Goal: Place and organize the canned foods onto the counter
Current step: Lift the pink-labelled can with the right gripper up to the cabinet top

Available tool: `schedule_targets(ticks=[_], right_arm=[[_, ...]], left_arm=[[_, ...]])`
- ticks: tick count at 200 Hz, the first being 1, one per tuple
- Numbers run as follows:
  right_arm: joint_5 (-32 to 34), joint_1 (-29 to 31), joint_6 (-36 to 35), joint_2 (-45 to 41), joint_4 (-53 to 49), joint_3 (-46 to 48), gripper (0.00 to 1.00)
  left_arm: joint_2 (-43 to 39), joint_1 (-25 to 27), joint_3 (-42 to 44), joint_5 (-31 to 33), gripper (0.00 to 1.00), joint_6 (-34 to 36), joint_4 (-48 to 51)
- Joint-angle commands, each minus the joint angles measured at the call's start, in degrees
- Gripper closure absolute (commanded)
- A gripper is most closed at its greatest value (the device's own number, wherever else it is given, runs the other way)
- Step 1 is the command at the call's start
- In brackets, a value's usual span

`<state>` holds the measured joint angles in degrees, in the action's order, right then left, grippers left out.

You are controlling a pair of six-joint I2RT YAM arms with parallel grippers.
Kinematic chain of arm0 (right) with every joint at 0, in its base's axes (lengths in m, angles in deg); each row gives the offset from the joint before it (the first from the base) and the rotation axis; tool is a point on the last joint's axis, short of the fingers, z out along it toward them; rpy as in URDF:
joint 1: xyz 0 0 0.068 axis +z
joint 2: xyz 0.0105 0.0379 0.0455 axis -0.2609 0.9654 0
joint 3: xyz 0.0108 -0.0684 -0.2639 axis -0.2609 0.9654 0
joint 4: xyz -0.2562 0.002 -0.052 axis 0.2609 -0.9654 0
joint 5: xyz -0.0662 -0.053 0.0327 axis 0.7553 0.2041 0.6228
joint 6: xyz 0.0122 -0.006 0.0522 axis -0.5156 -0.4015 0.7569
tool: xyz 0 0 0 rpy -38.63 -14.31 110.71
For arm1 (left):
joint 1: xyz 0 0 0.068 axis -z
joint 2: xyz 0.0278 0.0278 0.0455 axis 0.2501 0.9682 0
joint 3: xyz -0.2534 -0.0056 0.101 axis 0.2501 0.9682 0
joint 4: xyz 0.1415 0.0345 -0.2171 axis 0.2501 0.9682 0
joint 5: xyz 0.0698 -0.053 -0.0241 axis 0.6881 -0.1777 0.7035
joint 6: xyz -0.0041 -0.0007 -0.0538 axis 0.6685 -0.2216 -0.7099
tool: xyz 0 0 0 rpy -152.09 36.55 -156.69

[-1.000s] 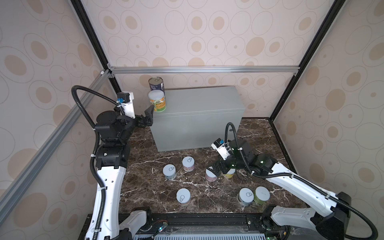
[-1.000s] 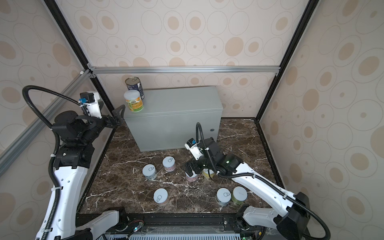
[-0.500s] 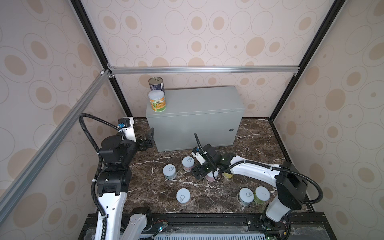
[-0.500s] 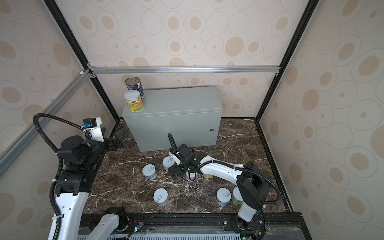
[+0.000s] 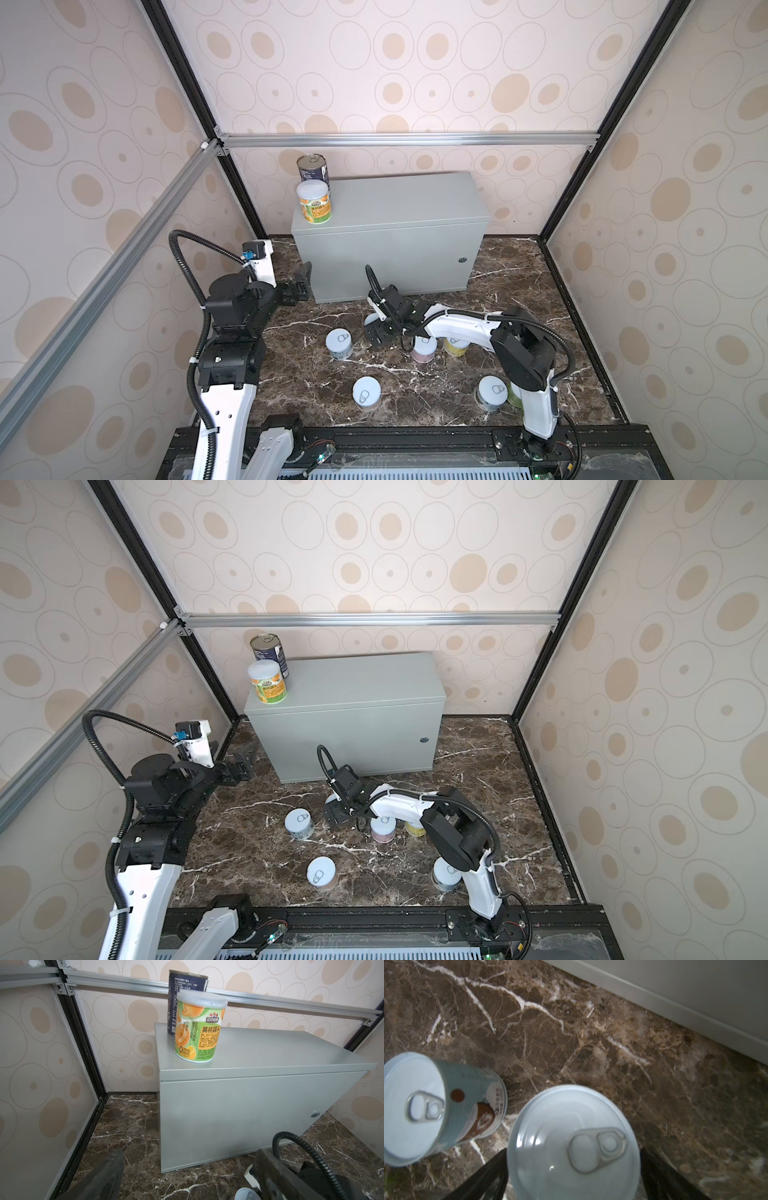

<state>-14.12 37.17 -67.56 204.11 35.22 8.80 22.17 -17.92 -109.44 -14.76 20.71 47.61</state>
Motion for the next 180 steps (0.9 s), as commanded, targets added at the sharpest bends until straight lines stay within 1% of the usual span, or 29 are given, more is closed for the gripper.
schedule_targets(ticks=[1, 44, 71, 86, 103, 124, 139, 159, 171, 180], right_arm=[[2.23, 0.04, 0.96, 2.13, 0.06, -2.59, 0.05], [3.84, 0.00, 0.21, 2.65, -0.33, -3.44, 0.18], [4.38, 0.09, -1.27, 0.73, -0.46, -2.65, 0.29], [4.13, 0.09, -2.70, -1.91, 0.58, -1.07, 0.33], [3.07, 0.09, -4.43, -5.57, 0.21, 0.29, 0.36], [1.21, 0.04, -6.29, -10.85, -2.97, 1.25, 0.39], [0.36, -0.06, -7.49, -15.17, -6.13, 1.82, 0.40], [-1.62, -0.59, -9.28, -21.11, -10.58, 1.98, 0.40], [-3.70, -1.37, -9.90, -24.84, -12.96, 1.85, 0.40], [-4.68, -2.11, -10.19, -27.50, -14.11, 1.80, 0.40]], left_arm=[[-0.72, 0.39, 0.13, -0.97, 0.02, -0.63, -1.14], [-0.81, 0.66, 0.17, -0.98, 0.02, -0.65, -1.25], [-0.36, 0.61, 0.46, -2.76, 0.02, -1.19, -2.09], [-0.11, 0.74, 0.77, -6.94, 0.02, -1.11, -3.19], [0.61, 1.19, 1.39, -15.62, 0.02, -1.35, -5.08], [2.30, 2.63, 1.65, -22.97, 0.02, -1.57, -6.09], [3.20, 4.64, 1.42, -25.38, 0.02, -0.39, -5.73], [4.83, 7.88, 0.44, -26.92, 0.02, 1.87, -3.91], [5.85, 9.99, 0.06, -27.35, 0.02, 2.98, -3.22], [6.05, 11.68, -0.07, -26.25, 0.02, 3.44, -3.18]])
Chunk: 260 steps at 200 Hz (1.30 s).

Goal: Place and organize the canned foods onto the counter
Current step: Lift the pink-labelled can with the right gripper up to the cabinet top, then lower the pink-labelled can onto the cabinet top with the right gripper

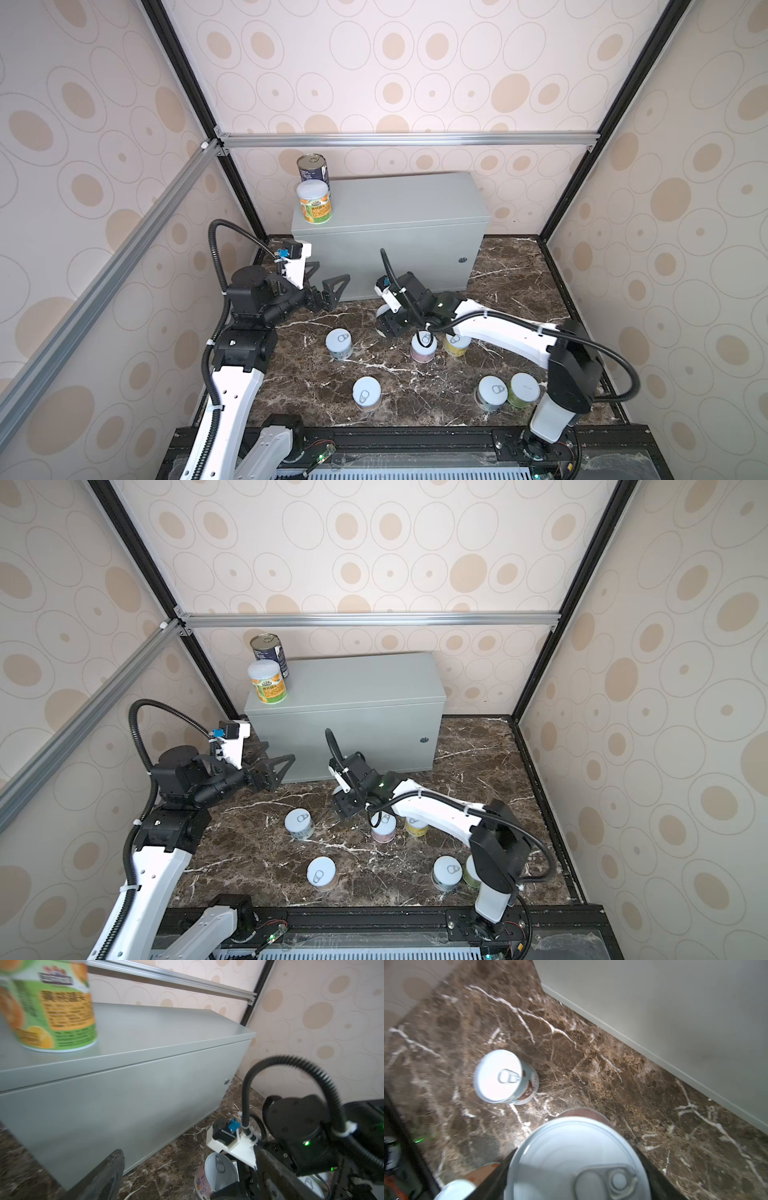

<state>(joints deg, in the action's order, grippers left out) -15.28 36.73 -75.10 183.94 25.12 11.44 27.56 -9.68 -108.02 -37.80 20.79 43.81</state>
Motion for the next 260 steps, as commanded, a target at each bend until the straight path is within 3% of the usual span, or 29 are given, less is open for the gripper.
schedule_targets(ticks=[1, 31, 61, 89, 128, 173, 260], right_arm=[[-3.60, -1.72, -2.70, -7.58, -4.17, -0.86, 0.40], [-6.41, -4.64, -5.54, -13.61, -9.92, -6.71, 0.40], [-7.20, -8.10, -9.22, -12.73, -13.47, -17.15, 0.40], [-5.75, -10.84, -10.91, -5.95, -16.18, -29.90, 0.40], [1.01, -11.80, -11.14, 7.26, -17.06, -48.79, 0.40], [2.40, -12.09, -10.91, 24.53, -21.38, -74.40, 0.40], [0.78, -12.33, -10.09, 29.72, -14.25, -73.75, 0.27]], left_arm=[[0.65, 3.63, -1.47, -3.02, 0.02, 3.36, 0.61], [-0.53, 5.51, -0.45, 0.26, 0.02, 3.20, -1.35], [-2.71, 5.56, 1.85, 3.33, 0.02, 2.43, -3.69], [-4.32, 5.51, 4.23, 5.69, 0.02, 0.39, -6.21], [-8.23, 5.55, 6.86, 17.43, 0.02, -2.19, -8.54], [-9.25, 5.57, 8.10, 19.73, 0.02, -2.82, -9.31], [-11.04, 5.57, 10.27, 21.03, 0.02, -0.45, -8.83]])
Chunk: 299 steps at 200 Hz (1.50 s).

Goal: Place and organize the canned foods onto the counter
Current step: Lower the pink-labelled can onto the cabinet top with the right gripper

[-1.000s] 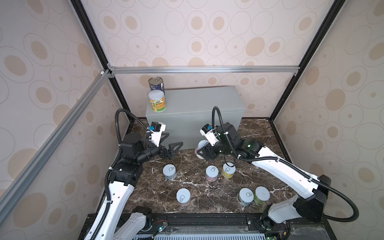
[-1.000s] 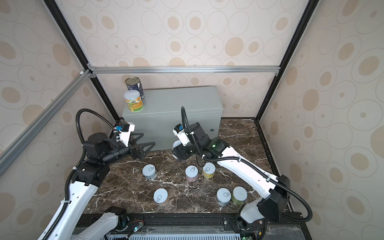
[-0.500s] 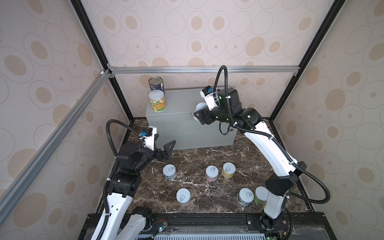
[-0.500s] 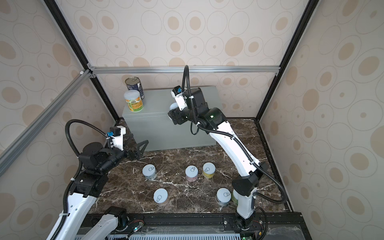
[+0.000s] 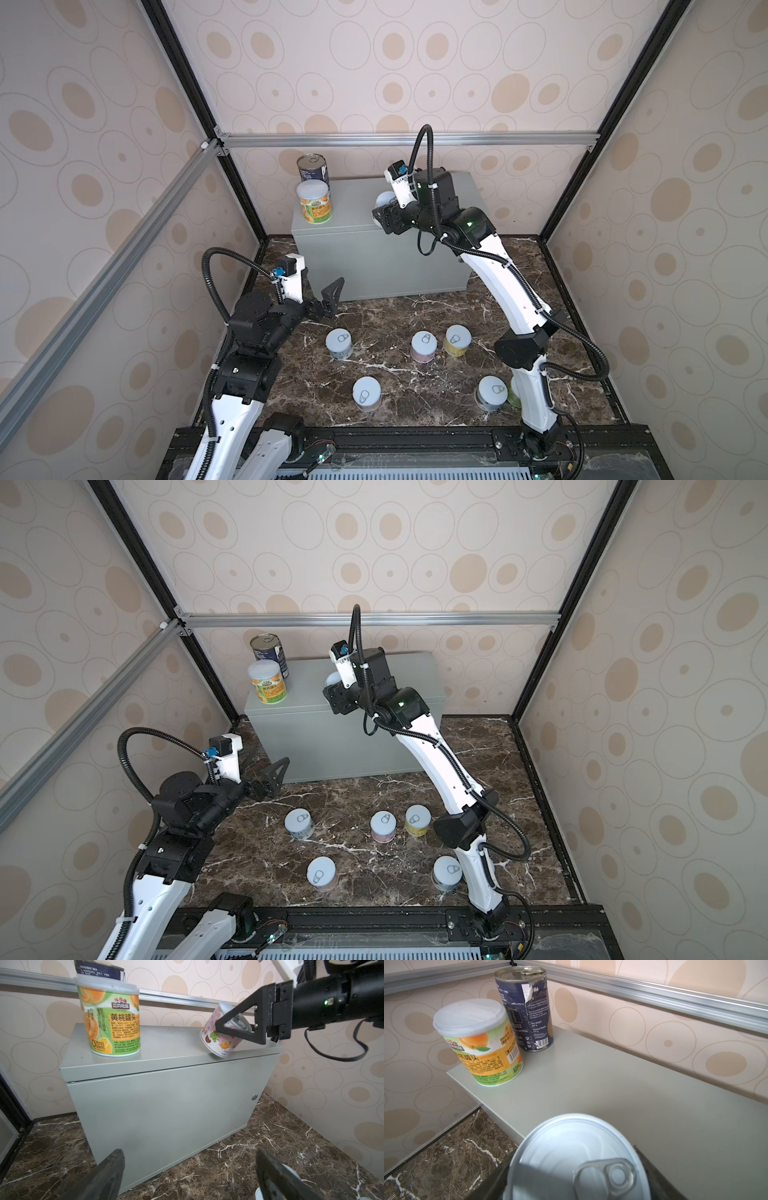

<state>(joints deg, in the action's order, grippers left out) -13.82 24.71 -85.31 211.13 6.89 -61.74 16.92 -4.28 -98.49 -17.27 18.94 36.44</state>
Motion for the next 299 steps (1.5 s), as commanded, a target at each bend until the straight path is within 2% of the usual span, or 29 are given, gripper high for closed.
schedule_targets(ticks=[1, 34, 149, 182, 248, 299], right_arm=[[-0.67, -0.30, 0.14, 2.56, 4.02, -0.61, 0.27], [-0.71, -0.28, 1.19, 4.71, 5.65, -1.20, 0.26], [-2.33, -0.30, 3.83, 7.87, 9.84, -1.41, 0.06], [-2.08, -0.29, 3.38, 5.52, 9.63, 1.46, 0.04], [-1.81, -0.30, 1.42, -3.68, 14.78, 15.88, 0.04], [-2.16, -0.28, 0.78, -5.04, 16.28, 17.08, 0.05]], left_arm=[[-0.44, 0.17, 0.76, 0.49, 0.02, 1.38, -1.49], [-0.27, 0.15, 1.80, 0.00, 0.02, 1.50, -2.89], [-1.10, 0.13, 3.42, 0.34, 0.02, 3.12, -2.97], [-0.84, 0.17, 3.38, -0.12, 0.02, 2.95, -3.26], [-0.73, 0.17, 3.95, -1.36, 0.02, 1.54, -4.51], [-1.34, 0.14, 4.03, -1.36, 0.02, 1.48, -3.99]])
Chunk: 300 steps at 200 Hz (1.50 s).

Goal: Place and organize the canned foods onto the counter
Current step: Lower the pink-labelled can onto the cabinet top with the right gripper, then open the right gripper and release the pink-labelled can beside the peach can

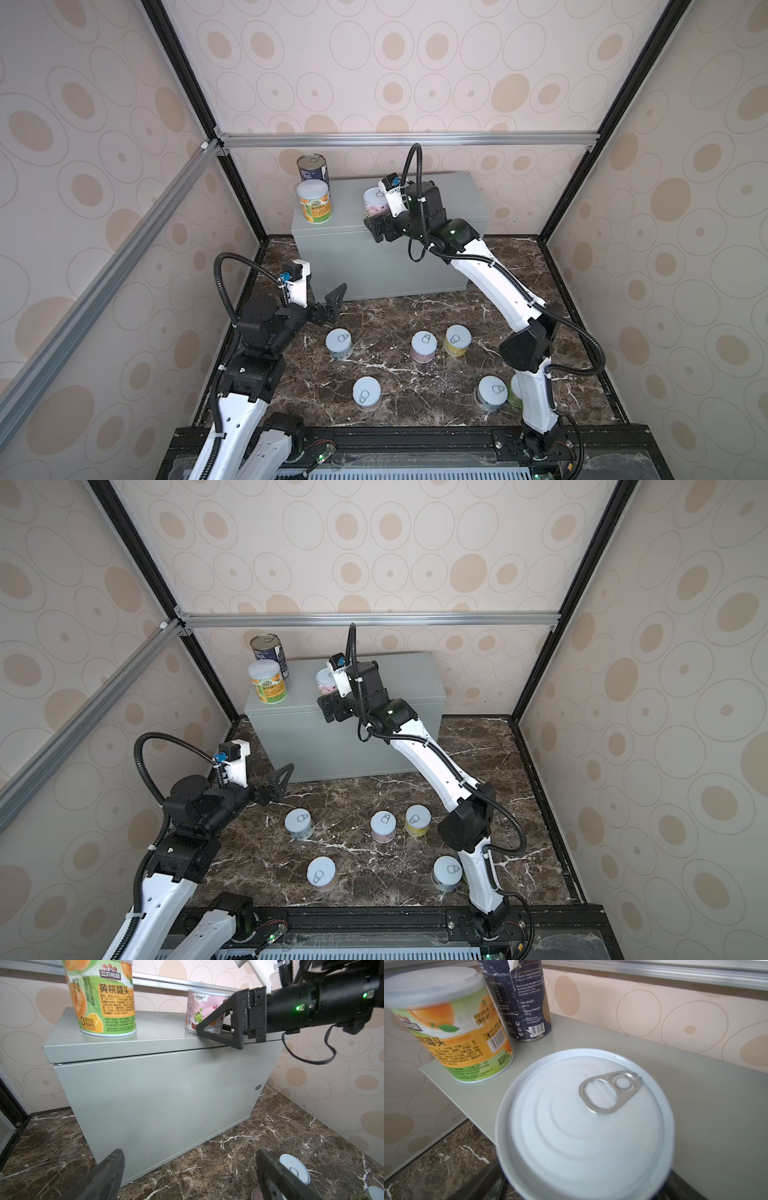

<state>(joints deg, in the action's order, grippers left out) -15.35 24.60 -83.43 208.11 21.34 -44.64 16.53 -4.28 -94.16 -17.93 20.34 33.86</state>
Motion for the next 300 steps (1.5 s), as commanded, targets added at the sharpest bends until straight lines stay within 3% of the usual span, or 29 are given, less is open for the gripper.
schedule_targets(ticks=[1, 23, 65, 93, 180, 300], right_arm=[[-0.63, -0.22, -1.10, -1.99, 1.87, -0.10, 0.05], [-0.54, -0.19, -1.43, -0.44, 1.15, -2.80, 0.10], [-1.72, -0.20, -1.11, 2.63, 1.07, -6.78, 0.30], [-3.07, -0.13, -0.50, 5.54, 1.74, -9.81, 0.36], [-3.94, 0.22, 1.01, 15.28, 6.35, -18.70, 0.36], [-4.24, -0.04, 2.73, 23.65, 14.05, -23.62, 0.36]], left_arm=[[-0.96, 0.11, -0.29, -0.71, 0.02, 0.07, -1.41], [-1.61, 0.17, -0.03, -0.26, 0.02, 0.48, -0.67], [-2.77, 0.17, 0.58, 0.57, 0.02, 1.55, 0.44], [-3.32, 0.13, 0.95, 0.52, 0.02, 1.72, 0.52], [-4.55, 0.15, 1.74, 0.61, 0.02, 2.08, 0.59], [-3.36, 0.14, 1.64, 0.38, 0.02, 1.72, 0.16]])
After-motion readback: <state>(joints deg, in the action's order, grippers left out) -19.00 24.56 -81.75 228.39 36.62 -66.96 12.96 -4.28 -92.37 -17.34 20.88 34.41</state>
